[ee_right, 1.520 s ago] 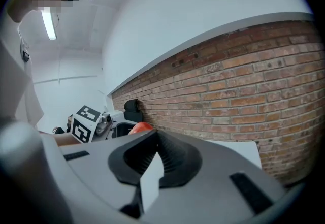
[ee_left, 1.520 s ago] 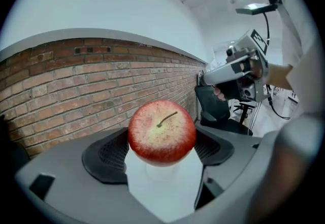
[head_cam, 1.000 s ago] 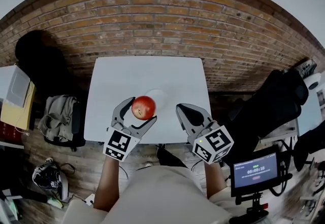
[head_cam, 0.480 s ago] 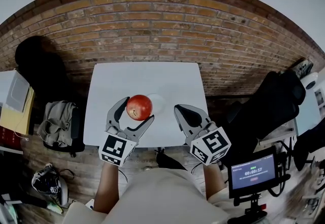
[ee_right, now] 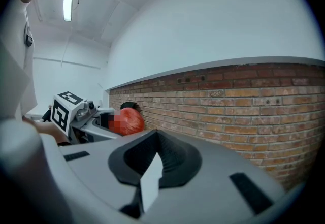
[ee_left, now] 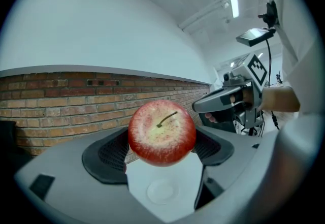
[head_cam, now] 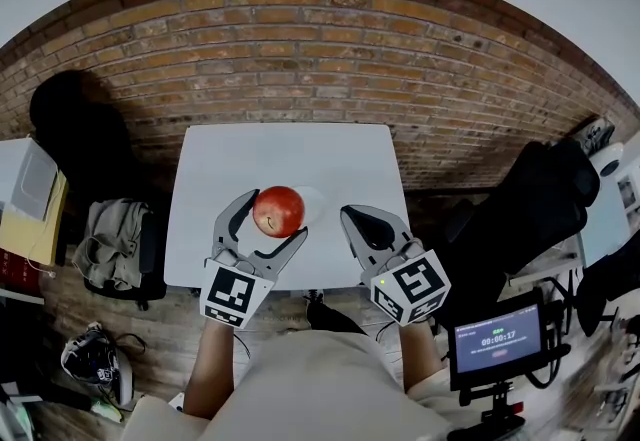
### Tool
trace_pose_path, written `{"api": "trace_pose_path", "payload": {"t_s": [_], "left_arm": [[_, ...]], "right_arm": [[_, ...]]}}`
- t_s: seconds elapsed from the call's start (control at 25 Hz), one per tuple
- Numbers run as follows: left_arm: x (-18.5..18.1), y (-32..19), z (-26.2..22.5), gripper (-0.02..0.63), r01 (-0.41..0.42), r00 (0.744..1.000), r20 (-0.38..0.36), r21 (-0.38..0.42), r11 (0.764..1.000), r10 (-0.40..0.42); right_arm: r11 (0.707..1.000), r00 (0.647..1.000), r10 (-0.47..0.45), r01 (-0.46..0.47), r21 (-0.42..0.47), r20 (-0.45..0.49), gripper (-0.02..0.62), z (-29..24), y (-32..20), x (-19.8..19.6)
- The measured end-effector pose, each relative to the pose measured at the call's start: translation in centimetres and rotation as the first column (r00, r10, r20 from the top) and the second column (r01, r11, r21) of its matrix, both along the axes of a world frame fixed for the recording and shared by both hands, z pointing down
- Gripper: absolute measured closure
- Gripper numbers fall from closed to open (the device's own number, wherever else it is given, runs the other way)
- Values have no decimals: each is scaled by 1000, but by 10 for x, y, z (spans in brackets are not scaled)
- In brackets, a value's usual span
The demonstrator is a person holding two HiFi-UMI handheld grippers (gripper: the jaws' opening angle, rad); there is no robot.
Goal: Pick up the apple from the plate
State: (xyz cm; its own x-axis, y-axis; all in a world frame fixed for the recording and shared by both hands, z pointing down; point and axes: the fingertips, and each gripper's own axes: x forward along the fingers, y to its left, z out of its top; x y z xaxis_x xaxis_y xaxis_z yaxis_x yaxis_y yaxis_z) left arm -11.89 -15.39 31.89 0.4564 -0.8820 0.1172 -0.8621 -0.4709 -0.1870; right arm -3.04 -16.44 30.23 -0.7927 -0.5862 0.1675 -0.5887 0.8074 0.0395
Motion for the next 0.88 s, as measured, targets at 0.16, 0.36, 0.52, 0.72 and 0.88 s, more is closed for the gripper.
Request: {"api": "trace_pose_path", "payload": {"t_s": [0.16,0.36,0.52,0.72,0.88], "left_arm": [[2,1,0,206,-2,1000,3,-1,1000,2],[4,2,-3,206,-14,1000,1,1,1000,14],[7,2,-4,206,-22,1000,-2,-1,1000,22],[7,2,-4,206,-30,1000,-3,-6,1000,30],[6,0,-4,206,-35,999,-5,-10,999,35]], "right_arm": [[1000,1000,5,-5,-6,8,595,0,0,3],[1000,1000,9,-9,-2,24,595,-4,0,3],[1000,1000,12,-12,-6,25,595,-5,0,4],[1000,1000,21,-21,-16,21,595,-2,-1,5],[1000,999,26,-26,-18,19,595,-2,-3,4]]}}
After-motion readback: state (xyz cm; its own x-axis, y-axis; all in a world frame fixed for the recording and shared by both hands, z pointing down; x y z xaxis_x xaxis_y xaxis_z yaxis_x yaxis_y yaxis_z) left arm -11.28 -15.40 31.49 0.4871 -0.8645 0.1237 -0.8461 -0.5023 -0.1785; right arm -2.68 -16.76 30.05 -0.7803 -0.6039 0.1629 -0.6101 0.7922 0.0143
